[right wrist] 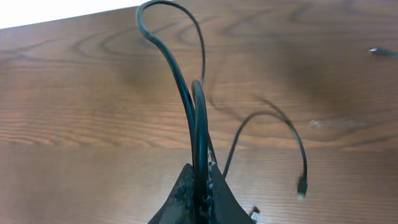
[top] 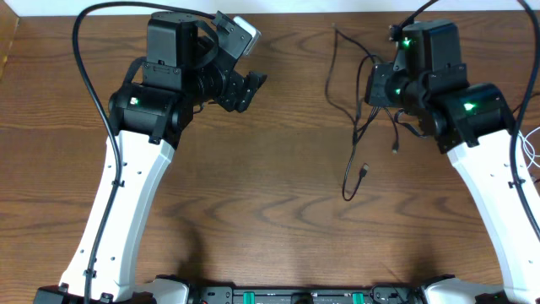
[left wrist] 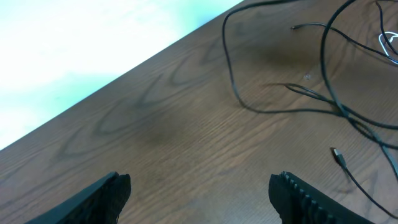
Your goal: Untangle cables
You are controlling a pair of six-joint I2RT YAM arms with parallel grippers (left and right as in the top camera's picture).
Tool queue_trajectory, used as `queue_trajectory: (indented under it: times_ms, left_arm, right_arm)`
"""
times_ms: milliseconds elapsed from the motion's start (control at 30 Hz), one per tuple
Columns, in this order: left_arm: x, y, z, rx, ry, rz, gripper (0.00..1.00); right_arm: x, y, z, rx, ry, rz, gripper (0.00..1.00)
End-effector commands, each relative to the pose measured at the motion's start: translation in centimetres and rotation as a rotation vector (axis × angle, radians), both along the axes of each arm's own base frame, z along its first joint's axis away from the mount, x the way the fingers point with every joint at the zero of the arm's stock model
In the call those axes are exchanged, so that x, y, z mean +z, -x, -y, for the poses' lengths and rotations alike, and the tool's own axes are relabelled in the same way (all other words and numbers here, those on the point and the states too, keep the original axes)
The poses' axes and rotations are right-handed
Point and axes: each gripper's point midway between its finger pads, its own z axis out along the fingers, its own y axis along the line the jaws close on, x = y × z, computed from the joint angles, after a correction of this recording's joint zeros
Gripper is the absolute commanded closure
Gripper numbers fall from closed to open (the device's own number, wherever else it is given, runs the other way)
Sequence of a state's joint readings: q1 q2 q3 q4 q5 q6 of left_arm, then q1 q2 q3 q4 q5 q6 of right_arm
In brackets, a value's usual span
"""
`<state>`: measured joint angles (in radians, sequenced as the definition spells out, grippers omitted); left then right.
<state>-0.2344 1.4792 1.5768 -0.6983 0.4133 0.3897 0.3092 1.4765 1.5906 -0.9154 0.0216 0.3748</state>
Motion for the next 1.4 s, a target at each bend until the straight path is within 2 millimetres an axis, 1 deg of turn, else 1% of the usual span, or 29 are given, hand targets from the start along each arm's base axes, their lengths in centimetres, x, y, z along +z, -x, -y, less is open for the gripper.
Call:
queue_trajectory:
  times_ms: [0, 33, 100, 167, 367, 500, 533, 700, 800, 900, 933, 1067, 1200, 1367]
  left_arm:
    - [-0.1, -0.2, 0.0, 0.0, 0.008, -0.006, 0.24]
    - [-0.1, -0.2, 0.0, 0.0, 0.008, -0.006, 0.24]
    - [-0.1, -0.2, 0.0, 0.0, 0.008, -0.006, 0.24]
    - [-0.1, -0.2, 0.0, 0.0, 0.008, -0.006, 0.24]
    - [-0.1, -0.2, 0.0, 0.0, 0.008, -0.006, 0.24]
    - [-0.1, -0.2, 0.0, 0.0, 0.008, -0.006, 0.24]
    - [-0.1, -0.2, 0.0, 0.0, 0.008, -0.006, 0.24]
    - [-0.1, -0.2, 0.0, -0.001, 0.008, -0.006, 0.24]
    - [-0.1, -0.2, 0.0, -0.001, 0.008, -0.006, 0.24]
    - [-0.1, -0.3, 0.0, -0.001, 0.008, -0.005, 0.24]
    - [-0.1, -0.2, 0.0, -0.001, 0.008, -0.005, 0.24]
    - [-0.1, -0.3, 0.0, -0.001, 0.008, -0.005, 0.24]
    - [-0.1, -0.2, 0.0, -0.003, 0.006, -0.004, 0.24]
    - [-0.1, -0.2, 0.0, -0.003, 0.006, -0.004, 0.24]
  right_arm:
    - [2.7, -0.5, 2.6, -0.07, 0.077, 0.083, 0.98]
    - [3.0, -0.7, 3.1, -0.083, 0.084, 0.091, 0.98]
    - [4.3, -1.0, 5.7, -0.137, 0.093, 0.106, 0.99]
    - [5.0, -1.0, 7.3, -0.17, 0.1, 0.112, 0.98]
    - [7.4, -0.4, 12.3, -0.274, 0.132, 0.127, 0.98]
    - [8.6, 0.5, 16.4, -0.388, 0.172, 0.13, 0.99]
    - [8.8, 0.7, 17.1, -0.401, 0.181, 0.131, 0.99]
    - [10.5, 2.3, 21.7, -0.532, 0.219, 0.142, 0.99]
    - [11.1, 3.6, 24.5, -0.62, 0.245, 0.139, 0.99]
    - [11.1, 5.0, 27.2, -0.695, 0.278, 0.117, 0.99]
    - [11.0, 5.2, 27.7, -0.71, 0.279, 0.113, 0.99]
    - [10.5, 6.6, 30.8, -0.807, 0.299, 0.081, 0.99]
    - [9.1, 7.2, 33.4, -0.878, 0.289, 0.027, 0.99]
    - [6.4, 7.1, 36.0, -0.946, 0.287, -0.056, 0.99]
